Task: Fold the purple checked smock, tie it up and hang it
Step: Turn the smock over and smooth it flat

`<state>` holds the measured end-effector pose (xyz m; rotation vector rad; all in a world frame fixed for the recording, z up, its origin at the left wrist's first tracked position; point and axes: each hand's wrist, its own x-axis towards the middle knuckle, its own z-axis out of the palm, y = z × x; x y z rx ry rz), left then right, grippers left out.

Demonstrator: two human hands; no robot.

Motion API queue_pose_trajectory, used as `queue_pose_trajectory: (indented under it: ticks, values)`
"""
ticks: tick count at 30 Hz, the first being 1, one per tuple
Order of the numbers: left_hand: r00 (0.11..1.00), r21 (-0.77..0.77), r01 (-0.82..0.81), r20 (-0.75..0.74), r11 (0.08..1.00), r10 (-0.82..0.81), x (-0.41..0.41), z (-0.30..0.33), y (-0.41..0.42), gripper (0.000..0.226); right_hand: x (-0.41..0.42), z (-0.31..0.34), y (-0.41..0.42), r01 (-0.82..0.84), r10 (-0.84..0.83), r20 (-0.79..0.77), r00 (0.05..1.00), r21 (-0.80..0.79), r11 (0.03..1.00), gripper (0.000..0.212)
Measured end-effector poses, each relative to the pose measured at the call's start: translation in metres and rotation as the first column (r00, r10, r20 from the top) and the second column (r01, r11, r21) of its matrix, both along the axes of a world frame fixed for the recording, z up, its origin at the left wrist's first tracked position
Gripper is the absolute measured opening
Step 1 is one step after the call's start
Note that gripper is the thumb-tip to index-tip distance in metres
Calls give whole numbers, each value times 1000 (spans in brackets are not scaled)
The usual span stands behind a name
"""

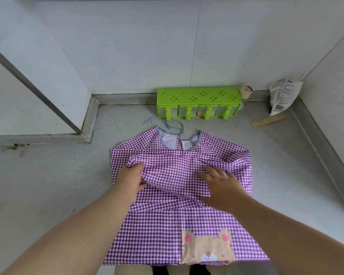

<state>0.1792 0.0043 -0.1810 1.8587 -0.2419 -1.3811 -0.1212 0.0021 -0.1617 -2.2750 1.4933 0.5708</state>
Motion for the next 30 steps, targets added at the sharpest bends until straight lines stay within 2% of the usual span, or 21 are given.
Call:
queue_pose_trajectory:
  ticks: [2,5,7,9,11,13,16,18,21,24,25,27,30]
  values:
    - [994,-20,-25,108,999,27,9,7,1,49,0,0,-1,18,-18,-22,1000,-12,1000,89]
    - [929,52,69,361,996,-83,31,9,6,75,0,1,-3,23,-25,-45,999,-32,999,88]
    - [881,113,104,450,988,-144,45,6,11,78,1,0,-5,25,-27,-63,998,-29,999,91]
    - [827,188,126,523,974,-208,55,5,16,69,0,-2,-7,23,-24,-89,996,-11,1000,98]
    - [748,317,162,579,934,-326,63,0,21,61,-1,-5,-9,10,-8,-118,993,13,1000,110]
    - [647,476,212,586,853,-488,70,-4,27,57,-1,-6,-11,4,1,-138,990,37,999,120]
    - [574,613,250,529,749,-625,80,-13,35,54,0,-8,-14,1,6,-151,988,47,999,127]
    - [591,595,271,518,757,-619,82,-14,40,52,3,-9,-15,1,6,-168,986,44,999,129]
    - [723,456,222,516,862,-459,83,-13,40,59,9,-7,-10,-3,6,-177,984,14,1000,127]
    - [811,388,142,482,911,-331,76,-6,35,76,20,-4,2,-90,89,-139,986,-2,996,108]
    - [823,370,139,473,919,-315,75,-6,33,77,22,-5,7,-107,108,-119,987,13,994,100]
    - [822,329,175,471,928,-322,74,-7,32,64,23,-8,15,-93,98,-91,991,60,994,93]
    - [771,299,283,495,911,-401,71,-9,32,49,20,-11,20,-71,77,-69,995,88,994,94]
